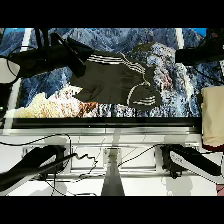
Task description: Fold the clothes and pants, and hang the long-sleeved shirts on hangers.
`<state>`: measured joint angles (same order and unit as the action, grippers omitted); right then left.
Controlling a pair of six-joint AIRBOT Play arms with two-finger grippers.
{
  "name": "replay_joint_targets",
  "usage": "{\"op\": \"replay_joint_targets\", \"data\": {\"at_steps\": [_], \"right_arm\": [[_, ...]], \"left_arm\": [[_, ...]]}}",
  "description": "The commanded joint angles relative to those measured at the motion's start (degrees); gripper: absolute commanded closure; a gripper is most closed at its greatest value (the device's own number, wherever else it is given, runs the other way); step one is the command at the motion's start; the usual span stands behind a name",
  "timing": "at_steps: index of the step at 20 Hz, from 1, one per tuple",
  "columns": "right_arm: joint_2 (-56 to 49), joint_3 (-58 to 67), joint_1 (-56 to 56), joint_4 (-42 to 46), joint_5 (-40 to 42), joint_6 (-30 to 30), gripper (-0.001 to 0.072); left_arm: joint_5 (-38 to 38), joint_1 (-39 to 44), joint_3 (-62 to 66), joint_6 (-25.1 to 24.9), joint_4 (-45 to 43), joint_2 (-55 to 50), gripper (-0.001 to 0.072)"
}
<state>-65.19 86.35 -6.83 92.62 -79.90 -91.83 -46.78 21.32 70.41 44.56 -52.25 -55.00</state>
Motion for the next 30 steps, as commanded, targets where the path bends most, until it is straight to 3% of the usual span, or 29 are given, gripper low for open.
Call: {"op": "replay_joint_targets", "data": {"at_steps": [1,6,10,16,19,23,24,26,27,30], "right_arm": [[0.0,0.0,-0.1,0.0,0.0,0.0,0.0689],[-0.1,0.0,-0.1,1.4,1.7,0.0,0.0689],[-1.3,0.0,2.6,11.4,5.9,0.1,0.0688],[-6.5,-4.5,22.0,11.5,-5.6,0.4,0.0688],[-5.9,-13.6,29.5,-0.2,-5.6,2.9,0.0689],[-5.8,-32.1,32.1,-26.0,-6.3,25.4,0.0689],[-5.8,-36.2,31.8,-28.3,-4.2,26.8,0.0661],[-5.8,-43.1,31.1,-30.5,2.4,26.3,0.0188],[-5.8,-45.6,31.0,-31.9,5.3,26.3,0.0149],[-5.8,-51.0,30.9,-39.7,12.5,26.4,0.0148]], "left_arm": [[0.0,0.0,0.0,0.0,0.0,0.0,0.0608],[0.0,0.0,0.0,0.0,0.0,0.0,0.0608],[0.0,0.0,0.0,0.0,0.0,0.0,0.0608],[0.0,0.0,0.0,0.0,0.0,0.0,0.0608],[0.0,0.0,0.0,0.0,0.0,0.0,0.0608],[0.0,0.0,0.0,0.0,0.0,0.0,0.0608],[0.0,0.0,0.0,0.0,0.0,0.0,0.0608],[0.0,0.0,0.0,0.0,0.4,0.0,0.0608],[0.0,0.0,0.0,0.0,0.4,0.0,0.0608],[0.0,0.0,0.0,0.0,0.4,0.0,0.0608]]}}
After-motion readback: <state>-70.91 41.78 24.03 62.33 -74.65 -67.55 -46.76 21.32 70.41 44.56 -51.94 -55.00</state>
